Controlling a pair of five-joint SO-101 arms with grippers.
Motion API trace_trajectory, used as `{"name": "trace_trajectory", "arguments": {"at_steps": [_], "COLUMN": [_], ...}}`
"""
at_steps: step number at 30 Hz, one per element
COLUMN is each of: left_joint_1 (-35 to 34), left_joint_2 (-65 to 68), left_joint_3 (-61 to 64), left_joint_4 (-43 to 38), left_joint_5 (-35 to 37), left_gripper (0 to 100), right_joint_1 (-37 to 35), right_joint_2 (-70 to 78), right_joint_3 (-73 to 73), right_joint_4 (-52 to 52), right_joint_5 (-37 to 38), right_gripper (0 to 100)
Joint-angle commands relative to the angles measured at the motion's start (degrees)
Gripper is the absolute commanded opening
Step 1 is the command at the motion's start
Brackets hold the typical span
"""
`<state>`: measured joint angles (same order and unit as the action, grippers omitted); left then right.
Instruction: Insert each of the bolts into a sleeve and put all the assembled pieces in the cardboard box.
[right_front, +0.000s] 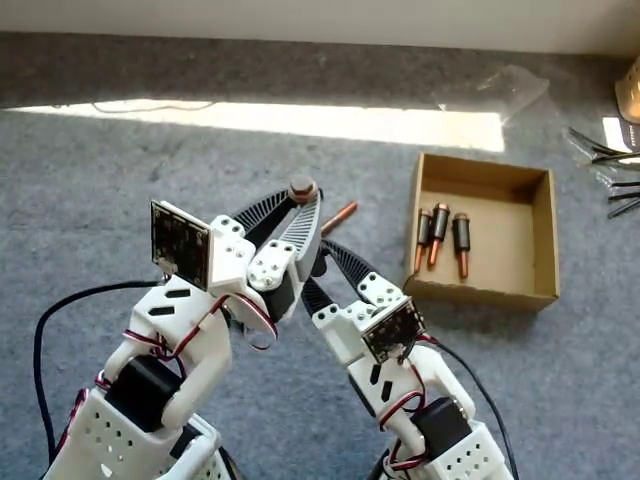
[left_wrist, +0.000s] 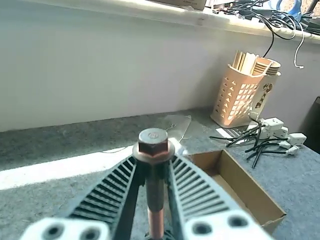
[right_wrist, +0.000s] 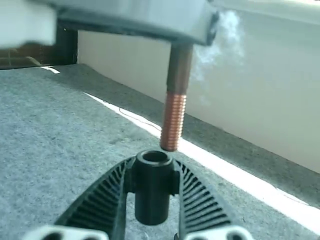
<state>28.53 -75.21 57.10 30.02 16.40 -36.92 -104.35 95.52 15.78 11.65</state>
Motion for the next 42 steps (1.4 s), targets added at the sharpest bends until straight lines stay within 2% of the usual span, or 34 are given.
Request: {"name": "trace_trajectory", "arguments": {"at_steps": [1, 6, 11, 42], "left_joint_1": [0.9, 0.9, 1.1, 1.4], "left_joint_2": [-1.0, -1.0, -1.1, -1.0], "left_joint_3": [-0.5, -0.5, -0.7, 2.4], "left_joint_4": [0.1, 0.2, 2.2, 1.8], "left_joint_5": [-1.2, -1.3, -1.3, -1.4], "left_gripper": [1, 1, 1, 1], "right_joint_1": [-0.4, -0.5, -0.3, 1.8], "right_joint_2": [-0.2, -0.3, -0.3, -0.4], "right_joint_3": [8.5, 8.5, 8.5, 8.5], "right_joint_4": [0.0, 0.9, 1.0, 0.8], "right_joint_5": [0.8, 0.7, -5.0, -4.4], "right_gripper": [0.5, 0.5, 0.5, 0.5]}}
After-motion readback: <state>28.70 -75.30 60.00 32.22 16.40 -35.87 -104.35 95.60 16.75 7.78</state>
